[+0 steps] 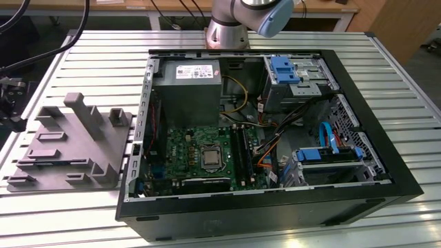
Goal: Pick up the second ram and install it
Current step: 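Pick up the second ram and move it above second insertion slot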
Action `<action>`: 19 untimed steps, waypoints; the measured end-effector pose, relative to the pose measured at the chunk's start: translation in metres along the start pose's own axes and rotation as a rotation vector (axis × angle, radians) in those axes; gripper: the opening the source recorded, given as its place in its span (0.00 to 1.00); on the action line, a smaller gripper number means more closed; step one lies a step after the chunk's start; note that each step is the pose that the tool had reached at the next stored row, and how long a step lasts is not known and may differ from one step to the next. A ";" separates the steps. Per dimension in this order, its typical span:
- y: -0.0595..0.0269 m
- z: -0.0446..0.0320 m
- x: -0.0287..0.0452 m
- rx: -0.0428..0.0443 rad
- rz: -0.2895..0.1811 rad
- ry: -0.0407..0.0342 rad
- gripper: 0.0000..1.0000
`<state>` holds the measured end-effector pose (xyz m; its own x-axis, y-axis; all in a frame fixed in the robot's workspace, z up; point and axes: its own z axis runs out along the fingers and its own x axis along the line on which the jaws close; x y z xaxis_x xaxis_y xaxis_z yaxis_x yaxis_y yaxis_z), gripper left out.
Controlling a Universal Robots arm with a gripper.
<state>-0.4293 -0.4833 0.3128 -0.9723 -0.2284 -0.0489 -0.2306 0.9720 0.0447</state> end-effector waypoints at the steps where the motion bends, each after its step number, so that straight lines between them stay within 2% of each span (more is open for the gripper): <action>1: 0.0000 0.0004 0.0000 -0.0009 -0.018 0.0008 0.10; 14: -0.0002 0.0049 0.0002 -0.0125 -0.255 0.0115 0.10; 15: -0.0003 0.0056 0.0003 -0.0142 -0.290 0.0131 0.10; 19: -0.0003 0.0070 0.0003 -0.0179 -0.364 0.0163 0.10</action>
<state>-0.4293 -0.4833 0.3058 -0.8270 -0.5600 -0.0489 -0.5619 0.8260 0.0447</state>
